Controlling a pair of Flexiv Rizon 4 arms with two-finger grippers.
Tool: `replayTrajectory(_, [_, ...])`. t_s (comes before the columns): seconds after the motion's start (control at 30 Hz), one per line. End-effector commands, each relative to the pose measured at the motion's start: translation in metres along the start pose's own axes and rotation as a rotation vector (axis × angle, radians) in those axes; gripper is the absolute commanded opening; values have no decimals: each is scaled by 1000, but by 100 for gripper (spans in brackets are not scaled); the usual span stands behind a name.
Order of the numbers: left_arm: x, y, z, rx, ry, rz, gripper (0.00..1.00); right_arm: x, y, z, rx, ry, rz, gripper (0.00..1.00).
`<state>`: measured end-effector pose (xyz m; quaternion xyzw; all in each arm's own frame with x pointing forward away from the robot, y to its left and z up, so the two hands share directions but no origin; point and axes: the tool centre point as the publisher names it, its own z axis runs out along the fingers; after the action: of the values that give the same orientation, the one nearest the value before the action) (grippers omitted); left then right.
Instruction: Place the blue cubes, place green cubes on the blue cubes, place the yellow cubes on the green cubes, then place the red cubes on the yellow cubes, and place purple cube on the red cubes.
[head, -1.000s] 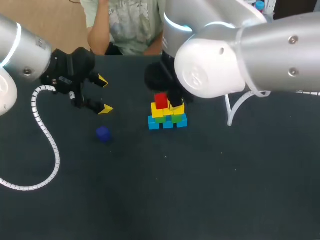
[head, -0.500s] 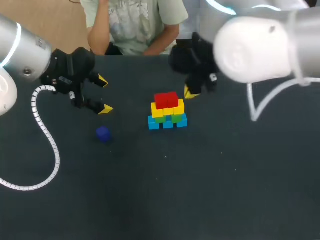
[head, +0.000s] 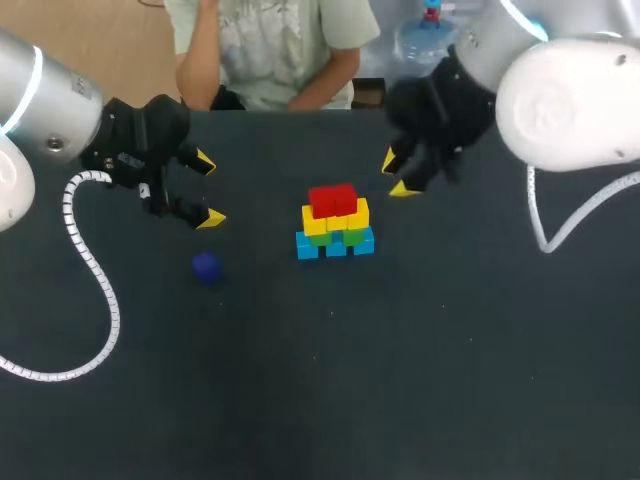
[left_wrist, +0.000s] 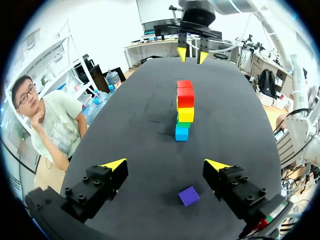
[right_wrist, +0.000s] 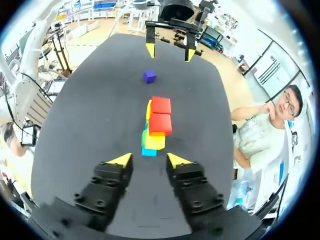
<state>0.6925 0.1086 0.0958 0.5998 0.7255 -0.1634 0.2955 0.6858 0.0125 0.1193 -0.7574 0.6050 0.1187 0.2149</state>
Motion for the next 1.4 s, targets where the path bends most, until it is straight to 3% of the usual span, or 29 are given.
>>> replayTrajectory(0.03, [1, 1, 0, 1, -3, 2, 100, 12, 5, -8, 11, -47, 9, 100])
replayTrajectory(0.13, [1, 1, 0, 1, -3, 2, 100, 19, 6, -12, 19, -61, 22, 100])
replayTrajectory(0.43, [1, 1, 0, 1, -3, 2, 100, 42, 3, -21, 53, -245, 64, 100])
replayTrajectory(0.93, [1, 1, 0, 1, -3, 2, 100, 76, 12, -39, 119, -280, 125, 100])
replayTrajectory(1.17, [1, 1, 0, 1, -3, 2, 100, 80, 8, -37, 125, -387, 135, 100])
replayTrajectory(1.4, [1, 1, 0, 1, -3, 2, 100, 74, -16, -44, 127, -408, 107, 100])
